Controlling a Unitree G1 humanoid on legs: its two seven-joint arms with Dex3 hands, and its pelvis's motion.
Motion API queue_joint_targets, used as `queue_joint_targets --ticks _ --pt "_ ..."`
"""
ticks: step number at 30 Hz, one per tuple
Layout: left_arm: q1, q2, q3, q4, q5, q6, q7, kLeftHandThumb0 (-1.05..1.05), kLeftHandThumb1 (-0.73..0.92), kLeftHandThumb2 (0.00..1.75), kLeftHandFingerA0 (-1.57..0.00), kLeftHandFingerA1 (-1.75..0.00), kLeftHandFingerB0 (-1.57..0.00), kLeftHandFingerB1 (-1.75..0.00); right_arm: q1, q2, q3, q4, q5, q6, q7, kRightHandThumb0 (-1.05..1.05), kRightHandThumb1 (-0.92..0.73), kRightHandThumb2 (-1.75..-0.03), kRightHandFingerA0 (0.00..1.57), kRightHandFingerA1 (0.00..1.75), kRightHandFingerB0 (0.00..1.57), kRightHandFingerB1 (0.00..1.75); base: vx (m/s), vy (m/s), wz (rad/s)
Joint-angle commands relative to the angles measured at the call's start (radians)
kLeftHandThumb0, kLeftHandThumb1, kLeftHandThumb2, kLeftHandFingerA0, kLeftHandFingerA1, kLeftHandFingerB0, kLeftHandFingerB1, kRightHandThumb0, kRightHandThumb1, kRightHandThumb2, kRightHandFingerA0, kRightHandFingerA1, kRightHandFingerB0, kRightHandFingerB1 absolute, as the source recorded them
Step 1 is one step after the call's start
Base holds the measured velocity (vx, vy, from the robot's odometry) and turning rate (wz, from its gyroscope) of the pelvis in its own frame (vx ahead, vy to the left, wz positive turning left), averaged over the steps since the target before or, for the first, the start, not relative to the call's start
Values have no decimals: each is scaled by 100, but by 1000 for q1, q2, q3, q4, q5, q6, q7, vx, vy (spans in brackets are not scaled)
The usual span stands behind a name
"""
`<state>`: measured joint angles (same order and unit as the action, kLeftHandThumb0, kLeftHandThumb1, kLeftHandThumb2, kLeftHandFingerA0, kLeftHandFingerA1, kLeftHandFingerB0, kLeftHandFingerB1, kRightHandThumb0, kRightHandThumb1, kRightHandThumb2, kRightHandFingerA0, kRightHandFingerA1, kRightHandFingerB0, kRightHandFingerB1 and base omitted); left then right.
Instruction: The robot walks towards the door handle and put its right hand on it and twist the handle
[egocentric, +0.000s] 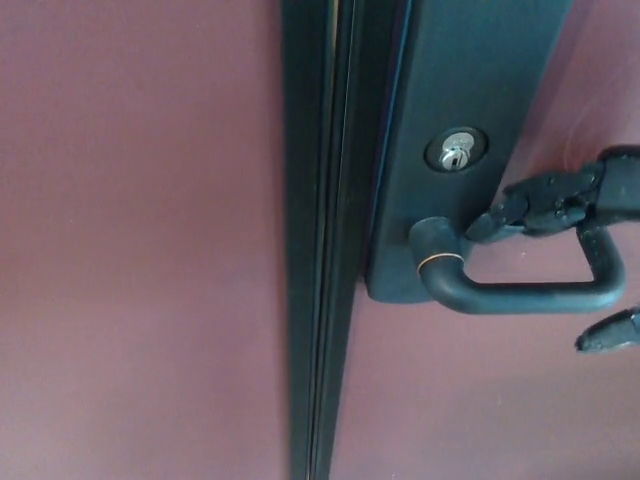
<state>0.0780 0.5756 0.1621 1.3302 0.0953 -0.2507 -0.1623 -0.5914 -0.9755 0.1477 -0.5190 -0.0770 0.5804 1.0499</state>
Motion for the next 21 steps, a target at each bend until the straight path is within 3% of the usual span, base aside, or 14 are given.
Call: queue_joint_targets --ticks 1,2,3,4,14,15,16,17,18,21 --pt "4 6 1 -2 -3 -1 -13 -24 55 57 -76 -51 -59 -43 -49 -33 -15 24 -64 86 -59 -75 -46 -82 6 32 0 2 0 0 0" --pt "4 5 1 -2 -3 -1 -13 -24 55 57 -76 -51 -59 -43 -50 -34 -13 23 -63 88 -59 -75 -46 -82 6 32 0 2 0 0 0" --pt "5 5 3 -1 -5 1 -13 -25 55 57 -76 -51 -58 -43 -49 -22 -16 3 -87 130 -96 -74 -46 -70 14 40 0 0 0 0 0" --pt "5 5 2 -1 -4 0 -13 -25 55 57 -76 -51 -58 -43 -48 -21 -16 -4 -90 140 -102 -77 -48 -81 14 44 0 1 0 0 0" --pt "11 3 6 3 -4 0 -15 -24 55 57 -76 -51 -58 -43 -7 -62 -146 -21 -3 151 -55 -76 -48 -81 19 46 0 3 0 0 0" --pt "8 3 7 2 -5 0 -15 -24 55 57 -75 -51 -58 -43 0 -78 -202 -20 28 154 -34 -68 -49 -66 15 39 0 1 0 0 0" --pt "3 4 8 1 -5 1 -15 -24 55 57 -75 -51 -58 -43 11 -103 -286 -19 74 159 -4 -68 -49 -66 15 39 0 1 0 0 0" --pt "3 4 8 2 -5 1 -15 -27 53 56 -77 -51 -60 -43 14 -105 -290 -19 77 157 -4 -80 -47 -81 9 37 0 0 0 0 0" --pt "4 3 12 -2 -10 -4 -22 -24 55 57 -75 -51 -58 -43 39 -122 -396 -25 122 168 35 -72 -46 -80 5 43 0 5 0 0 0" --pt "-1 3 7 -1 -3 -1 -19 -25 55 57 -75 -51 -58 -43 139 -142 -654 -81 161 197 128 -69 -44 -77 5 38 0 6 0 0 0"
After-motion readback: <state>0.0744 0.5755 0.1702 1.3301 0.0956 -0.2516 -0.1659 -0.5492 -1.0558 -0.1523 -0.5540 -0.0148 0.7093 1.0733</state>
